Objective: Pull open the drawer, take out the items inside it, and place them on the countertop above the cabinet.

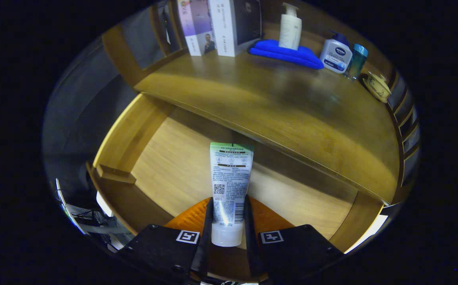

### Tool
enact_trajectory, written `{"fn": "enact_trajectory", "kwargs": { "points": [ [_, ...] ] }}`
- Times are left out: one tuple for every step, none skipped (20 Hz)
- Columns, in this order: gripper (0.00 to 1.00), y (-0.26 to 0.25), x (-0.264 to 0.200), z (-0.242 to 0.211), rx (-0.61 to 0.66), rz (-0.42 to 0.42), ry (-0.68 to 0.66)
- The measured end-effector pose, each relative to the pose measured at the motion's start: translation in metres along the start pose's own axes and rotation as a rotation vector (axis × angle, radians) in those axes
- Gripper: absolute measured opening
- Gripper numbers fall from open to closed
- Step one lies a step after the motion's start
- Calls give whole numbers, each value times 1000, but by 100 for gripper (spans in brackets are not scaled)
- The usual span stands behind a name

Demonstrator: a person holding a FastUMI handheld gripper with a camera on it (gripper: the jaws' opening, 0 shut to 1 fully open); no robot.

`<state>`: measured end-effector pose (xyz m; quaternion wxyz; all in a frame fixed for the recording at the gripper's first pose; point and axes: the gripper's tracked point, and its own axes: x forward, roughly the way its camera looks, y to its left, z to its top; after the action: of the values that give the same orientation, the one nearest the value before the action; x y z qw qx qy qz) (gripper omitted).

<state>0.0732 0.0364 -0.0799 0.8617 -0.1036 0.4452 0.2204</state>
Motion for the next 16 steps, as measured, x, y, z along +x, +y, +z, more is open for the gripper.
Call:
{"fn": "enact_trajectory", "kwargs": {
  "points": [
    [42,4,-8,2,-7,15,-18],
    [42,9,-17,3,-12,30,-39],
    [42,13,-25,4,-15,43,-59],
    [41,18,-33,3,-22,56,-77],
    [41,21,-41,2,-32,69,-90],
    [41,24,-50,1,-36,80,-107],
    [42,27,-58,1,-35,96,-125],
    [42,30,-66,2,-27,114,-145],
    [42,31,-73,5,-21,130,-165],
    [41,28,-80,9,-16,135,-182],
    [41,22,-87,15,-10,134,-203],
    [41,14,-91,23,9,126,-230],
    [42,3,-94,33,31,112,-257],
    [41,-8,-97,43,52,99,-285],
    [41,-21,-99,53,73,81,-310],
    [41,-35,-100,62,98,59,-334]
  ]
}}
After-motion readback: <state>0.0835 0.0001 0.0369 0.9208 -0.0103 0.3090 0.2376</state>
